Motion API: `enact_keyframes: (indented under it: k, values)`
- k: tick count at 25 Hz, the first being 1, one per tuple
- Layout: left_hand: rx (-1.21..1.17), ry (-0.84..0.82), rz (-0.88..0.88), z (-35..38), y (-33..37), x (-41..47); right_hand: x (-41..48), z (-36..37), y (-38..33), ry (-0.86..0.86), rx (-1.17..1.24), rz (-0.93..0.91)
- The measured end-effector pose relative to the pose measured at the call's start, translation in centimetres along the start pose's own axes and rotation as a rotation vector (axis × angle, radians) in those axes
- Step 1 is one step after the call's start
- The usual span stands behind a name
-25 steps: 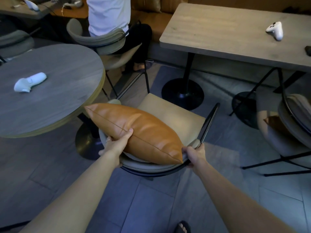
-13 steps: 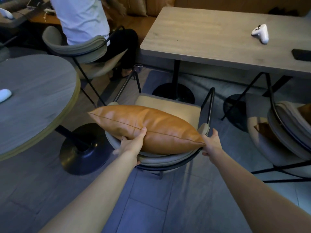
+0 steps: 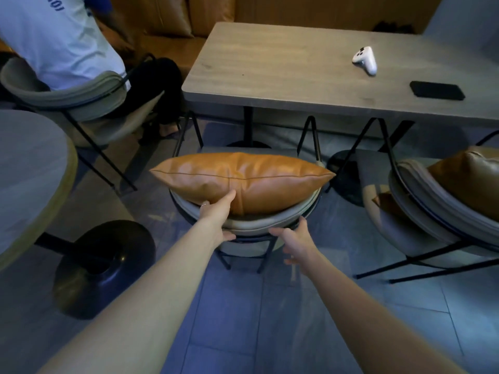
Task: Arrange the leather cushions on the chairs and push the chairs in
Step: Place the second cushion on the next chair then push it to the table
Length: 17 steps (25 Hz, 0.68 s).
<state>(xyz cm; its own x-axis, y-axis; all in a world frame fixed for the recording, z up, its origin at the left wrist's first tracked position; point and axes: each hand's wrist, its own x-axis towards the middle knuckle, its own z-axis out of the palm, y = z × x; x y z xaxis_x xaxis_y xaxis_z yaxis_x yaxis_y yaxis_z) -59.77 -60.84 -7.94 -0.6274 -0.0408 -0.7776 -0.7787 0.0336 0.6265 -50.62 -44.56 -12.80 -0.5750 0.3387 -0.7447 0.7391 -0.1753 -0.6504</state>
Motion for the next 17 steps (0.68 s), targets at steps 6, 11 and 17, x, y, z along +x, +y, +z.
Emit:
enact_keyframes:
  k: [6,11,17]
  values:
    - [0.003,0.028,0.006,-7.3,1.3,2.3,0.0,3.4,-1.9,0.076,0.217,0.045]
    - [0.111,-0.167,0.01,-11.4,2.8,4.1,0.9,6.7,-2.2,0.331,0.424,0.025]
    - [0.121,-0.228,-0.001,-13.9,3.6,6.0,0.1,11.8,-0.7,0.421,0.532,-0.008]
